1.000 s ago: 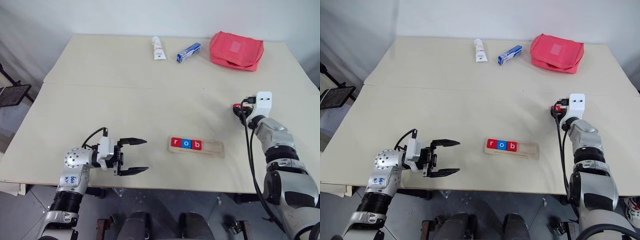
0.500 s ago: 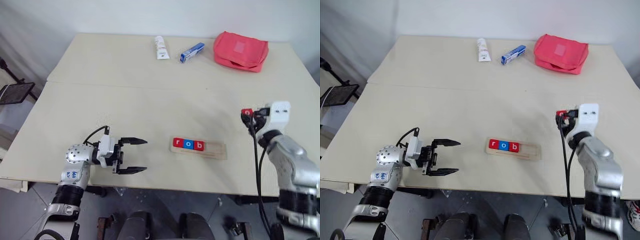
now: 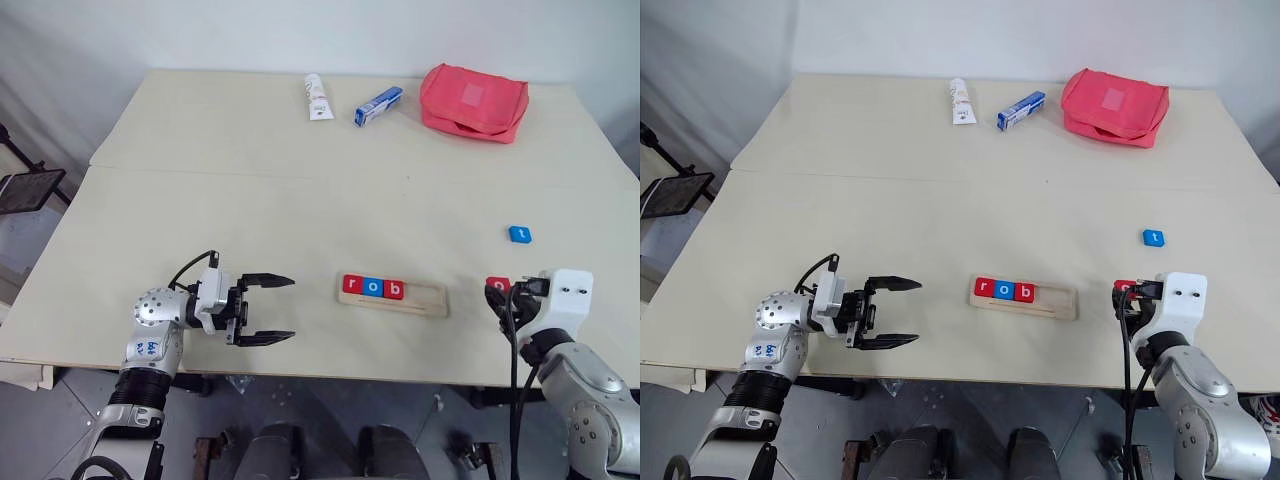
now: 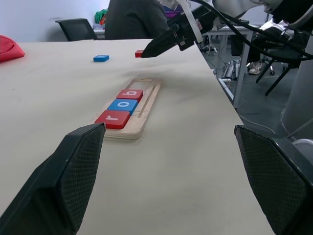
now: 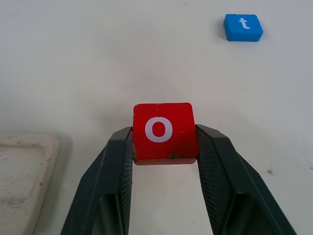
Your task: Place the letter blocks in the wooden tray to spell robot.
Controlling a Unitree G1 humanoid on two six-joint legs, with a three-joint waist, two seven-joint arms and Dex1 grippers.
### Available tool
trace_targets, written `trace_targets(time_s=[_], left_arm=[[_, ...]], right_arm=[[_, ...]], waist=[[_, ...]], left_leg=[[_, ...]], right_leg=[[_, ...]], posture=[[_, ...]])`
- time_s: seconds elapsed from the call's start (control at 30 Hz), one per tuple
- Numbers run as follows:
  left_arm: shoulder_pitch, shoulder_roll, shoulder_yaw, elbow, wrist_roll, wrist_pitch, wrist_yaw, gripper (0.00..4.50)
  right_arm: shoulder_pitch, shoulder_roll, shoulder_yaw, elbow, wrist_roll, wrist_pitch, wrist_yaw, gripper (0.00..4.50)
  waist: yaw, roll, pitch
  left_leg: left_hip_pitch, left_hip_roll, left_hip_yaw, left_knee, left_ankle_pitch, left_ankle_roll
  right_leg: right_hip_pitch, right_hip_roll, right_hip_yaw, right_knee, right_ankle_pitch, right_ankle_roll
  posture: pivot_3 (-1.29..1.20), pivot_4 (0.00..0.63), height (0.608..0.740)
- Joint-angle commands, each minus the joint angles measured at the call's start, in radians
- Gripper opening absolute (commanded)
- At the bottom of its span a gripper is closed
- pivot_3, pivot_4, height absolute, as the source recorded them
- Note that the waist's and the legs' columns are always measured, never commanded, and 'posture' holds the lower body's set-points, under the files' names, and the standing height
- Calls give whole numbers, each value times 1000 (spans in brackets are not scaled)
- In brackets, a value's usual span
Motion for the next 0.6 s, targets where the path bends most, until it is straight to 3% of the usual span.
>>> trace_targets(time_s=[0.03,0.13,0.17,0.4,0.5,0.6], left_arm=[[-14,-1,2,-14,-3,-8,3,4500],[-11,-2,2,-19,-2,-8,8,4500],[-10,-3,1,-21,-2,-8,9,4500],[-9,-8,1,-21,-2,-10,14,4500],[-16,-12,0,-11,-1,-13,13,4500],[-25,-16,-2,0,1,-17,12,4500]], right_arm=[[10,5,0,2,-12,-43,-4,1450],[15,4,2,12,-11,-51,3,1450],[17,3,5,14,-10,-54,7,2183],[44,-21,-2,-18,16,-65,50,4472],[71,-87,-6,-47,45,-59,132,4472],[117,-252,12,-40,41,-79,292,4472]], waist=[[0,0,0],[1,0,0],[1,0,0],[1,0,0],[1,0,0],[2,0,0]], left_leg=[[0,0,0,0,0,0],[0,0,0,0,0,0],[0,0,0,0,0,0],[0,0,0,0,0,0],[0,-1,0,0,0,0],[0,-1,0,0,0,0]], right_leg=[[0,0,0,0,0,0],[0,0,0,0,0,0],[0,0,0,0,0,0],[0,0,1,0,0,0],[0,0,1,0,0,0],[0,0,1,0,0,0]], posture=[[0,150,740],[0,150,740],[0,150,740],[0,150,740],[0,150,740],[0,150,740]])
